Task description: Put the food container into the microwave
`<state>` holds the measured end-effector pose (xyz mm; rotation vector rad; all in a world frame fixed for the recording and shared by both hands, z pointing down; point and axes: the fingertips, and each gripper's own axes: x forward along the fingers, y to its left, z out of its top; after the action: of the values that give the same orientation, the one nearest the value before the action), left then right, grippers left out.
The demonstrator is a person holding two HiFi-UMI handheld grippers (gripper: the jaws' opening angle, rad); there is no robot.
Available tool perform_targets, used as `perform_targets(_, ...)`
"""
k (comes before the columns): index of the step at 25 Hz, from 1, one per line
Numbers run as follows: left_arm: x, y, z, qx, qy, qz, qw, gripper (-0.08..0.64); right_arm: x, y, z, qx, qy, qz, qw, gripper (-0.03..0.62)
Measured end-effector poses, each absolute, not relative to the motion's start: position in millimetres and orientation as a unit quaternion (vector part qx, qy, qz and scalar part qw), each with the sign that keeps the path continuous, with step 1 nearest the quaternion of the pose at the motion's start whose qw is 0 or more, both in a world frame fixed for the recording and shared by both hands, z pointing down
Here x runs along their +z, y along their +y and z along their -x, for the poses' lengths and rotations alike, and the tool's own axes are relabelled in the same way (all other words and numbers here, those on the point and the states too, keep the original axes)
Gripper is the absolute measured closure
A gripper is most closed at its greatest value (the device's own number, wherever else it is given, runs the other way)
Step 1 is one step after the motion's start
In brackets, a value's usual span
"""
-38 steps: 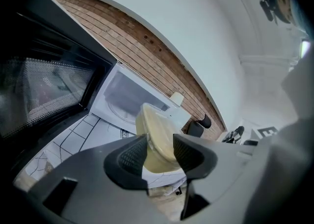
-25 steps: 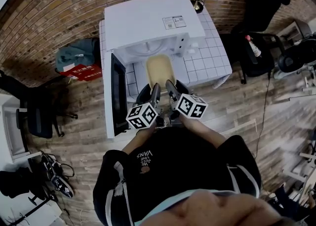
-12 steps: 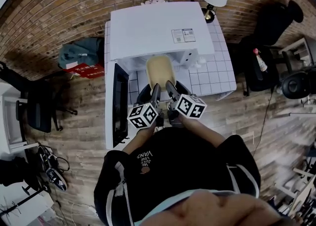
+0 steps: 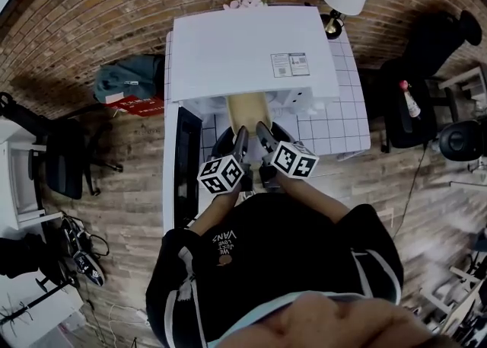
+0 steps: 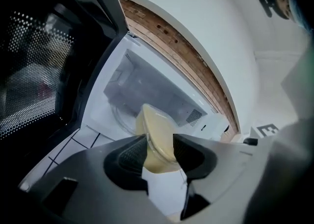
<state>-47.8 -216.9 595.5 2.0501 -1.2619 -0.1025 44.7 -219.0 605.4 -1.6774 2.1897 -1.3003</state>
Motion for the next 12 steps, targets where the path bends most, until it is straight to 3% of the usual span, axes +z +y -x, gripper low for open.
perform_targets(12, 611, -255, 49, -0.038, -0.501, -0.779, 0.374, 0.390, 619, -259, -43, -0.434, 0.714, 0.548, 0.034, 0.403)
